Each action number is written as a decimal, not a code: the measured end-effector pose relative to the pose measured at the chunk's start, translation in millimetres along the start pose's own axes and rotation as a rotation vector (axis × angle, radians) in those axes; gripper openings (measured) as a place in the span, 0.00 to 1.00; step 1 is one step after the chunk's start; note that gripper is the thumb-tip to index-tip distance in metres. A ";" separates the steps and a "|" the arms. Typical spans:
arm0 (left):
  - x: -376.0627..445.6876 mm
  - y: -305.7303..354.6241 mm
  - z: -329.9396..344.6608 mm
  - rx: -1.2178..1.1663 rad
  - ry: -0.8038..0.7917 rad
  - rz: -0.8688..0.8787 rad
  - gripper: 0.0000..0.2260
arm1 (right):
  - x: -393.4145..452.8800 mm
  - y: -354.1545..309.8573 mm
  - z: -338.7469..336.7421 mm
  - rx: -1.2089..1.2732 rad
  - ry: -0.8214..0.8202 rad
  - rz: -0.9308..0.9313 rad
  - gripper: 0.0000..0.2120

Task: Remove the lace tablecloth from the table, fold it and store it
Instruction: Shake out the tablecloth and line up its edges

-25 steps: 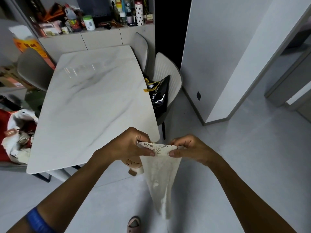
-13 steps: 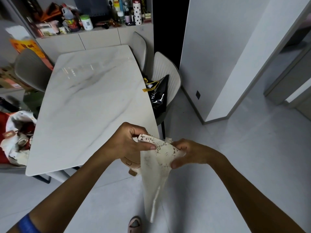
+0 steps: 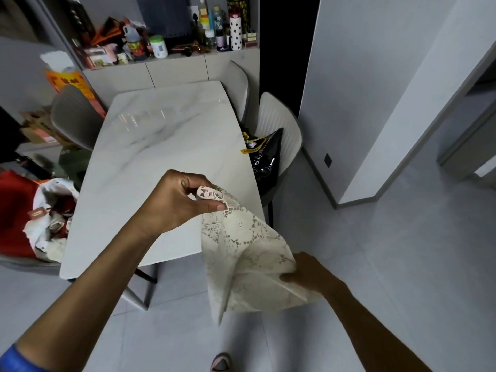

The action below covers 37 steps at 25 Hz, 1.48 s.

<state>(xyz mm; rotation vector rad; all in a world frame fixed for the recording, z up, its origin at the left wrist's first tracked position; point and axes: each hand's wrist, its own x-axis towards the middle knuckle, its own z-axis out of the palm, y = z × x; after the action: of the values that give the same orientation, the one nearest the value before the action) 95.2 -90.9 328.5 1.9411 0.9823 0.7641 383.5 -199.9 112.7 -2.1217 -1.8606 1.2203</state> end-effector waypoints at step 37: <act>41.9 -71.3 -34.9 0.187 -0.006 -0.059 0.03 | -57.5 62.9 -107.6 0.102 0.850 -0.028 0.12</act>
<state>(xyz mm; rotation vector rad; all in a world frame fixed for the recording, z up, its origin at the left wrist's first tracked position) 64.3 -15.7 290.5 2.0615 1.1367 0.6518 500.2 -219.5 182.3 -2.0536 -1.3825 0.2788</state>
